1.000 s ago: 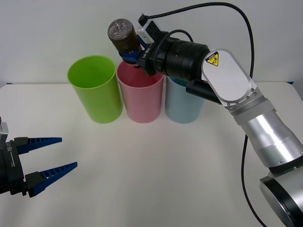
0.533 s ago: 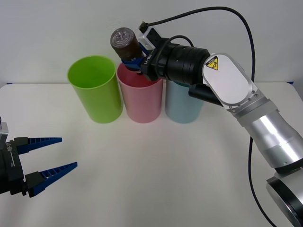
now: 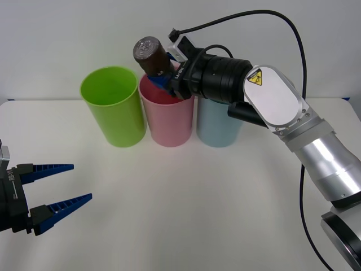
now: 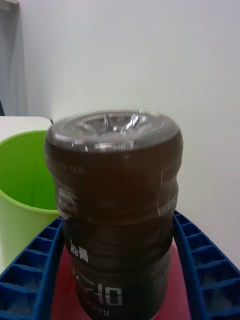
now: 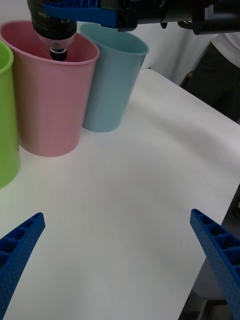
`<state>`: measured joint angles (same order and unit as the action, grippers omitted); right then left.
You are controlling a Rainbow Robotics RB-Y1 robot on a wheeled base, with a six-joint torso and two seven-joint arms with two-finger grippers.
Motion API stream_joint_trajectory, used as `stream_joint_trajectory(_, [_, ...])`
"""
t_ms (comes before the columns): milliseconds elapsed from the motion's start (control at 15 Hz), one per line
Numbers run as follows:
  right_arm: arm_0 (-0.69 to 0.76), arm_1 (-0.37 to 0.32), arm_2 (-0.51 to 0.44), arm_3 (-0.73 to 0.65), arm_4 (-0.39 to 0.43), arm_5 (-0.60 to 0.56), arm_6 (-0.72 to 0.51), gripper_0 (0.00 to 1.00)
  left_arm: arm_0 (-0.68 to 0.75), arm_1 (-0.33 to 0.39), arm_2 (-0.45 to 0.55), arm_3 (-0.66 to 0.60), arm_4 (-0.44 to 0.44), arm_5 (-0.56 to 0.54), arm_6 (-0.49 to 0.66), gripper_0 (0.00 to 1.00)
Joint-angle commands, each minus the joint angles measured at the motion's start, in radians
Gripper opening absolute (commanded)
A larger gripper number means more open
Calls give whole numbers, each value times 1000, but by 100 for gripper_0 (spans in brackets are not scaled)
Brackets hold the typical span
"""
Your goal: Put cans in the blue bin and PET bottles in the pink bin and trash in the green bin.
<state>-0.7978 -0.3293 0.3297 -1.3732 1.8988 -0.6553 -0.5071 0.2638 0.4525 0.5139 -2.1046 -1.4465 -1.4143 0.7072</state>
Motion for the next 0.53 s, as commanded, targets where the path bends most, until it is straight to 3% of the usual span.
stream_joint_trajectory(67, [0, -1, 0, -1, -1, 0, -1, 100, 0, 0, 0, 0, 0, 0, 0, 100])
stream_joint_trajectory(533, [0, -2, -1, 0, -15, 0, 4, 100, 0, 0, 0, 0, 0, 0, 0, 100])
